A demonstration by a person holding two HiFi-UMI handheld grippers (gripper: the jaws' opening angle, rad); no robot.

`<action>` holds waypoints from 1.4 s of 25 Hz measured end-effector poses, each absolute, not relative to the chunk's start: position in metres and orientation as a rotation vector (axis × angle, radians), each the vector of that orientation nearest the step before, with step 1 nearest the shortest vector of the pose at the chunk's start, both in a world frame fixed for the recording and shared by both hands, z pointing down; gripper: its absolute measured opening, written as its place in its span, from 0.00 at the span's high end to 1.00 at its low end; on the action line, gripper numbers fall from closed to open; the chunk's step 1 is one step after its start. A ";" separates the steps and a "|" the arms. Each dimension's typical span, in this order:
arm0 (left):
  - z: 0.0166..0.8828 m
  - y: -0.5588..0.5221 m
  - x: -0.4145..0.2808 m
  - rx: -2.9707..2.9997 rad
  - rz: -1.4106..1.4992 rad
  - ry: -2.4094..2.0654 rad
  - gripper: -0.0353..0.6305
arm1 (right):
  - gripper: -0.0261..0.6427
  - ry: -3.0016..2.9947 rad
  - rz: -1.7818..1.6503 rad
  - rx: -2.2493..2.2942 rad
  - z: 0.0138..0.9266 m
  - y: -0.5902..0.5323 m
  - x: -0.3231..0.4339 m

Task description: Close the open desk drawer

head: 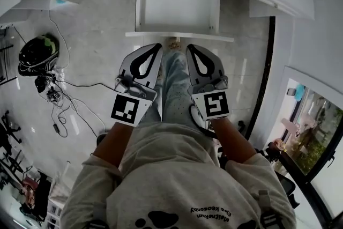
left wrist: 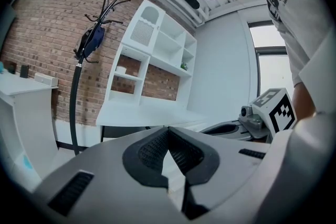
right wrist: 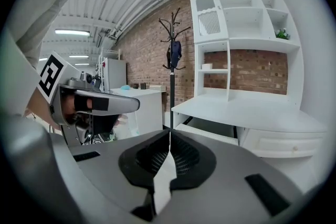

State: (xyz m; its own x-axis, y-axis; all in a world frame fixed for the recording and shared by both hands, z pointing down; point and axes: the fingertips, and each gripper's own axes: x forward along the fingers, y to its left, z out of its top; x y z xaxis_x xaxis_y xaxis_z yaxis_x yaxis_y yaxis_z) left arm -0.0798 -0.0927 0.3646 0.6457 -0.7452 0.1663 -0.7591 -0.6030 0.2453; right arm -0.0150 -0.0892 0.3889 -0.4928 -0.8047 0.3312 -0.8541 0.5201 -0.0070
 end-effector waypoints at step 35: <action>0.504 -0.111 -0.057 2.481 0.170 -1.154 0.92 | 0.77 -2.085 0.737 1.373 0.610 -0.100 0.001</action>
State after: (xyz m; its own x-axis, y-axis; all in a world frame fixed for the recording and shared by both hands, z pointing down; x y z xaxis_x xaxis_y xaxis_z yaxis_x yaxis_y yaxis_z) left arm -0.0574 -0.1112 0.5043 0.6520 -0.7079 0.2716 -0.7561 -0.5806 0.3020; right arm 0.0011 -0.0996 0.6100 -0.3413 -0.6402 0.6883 -0.9305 0.3337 -0.1511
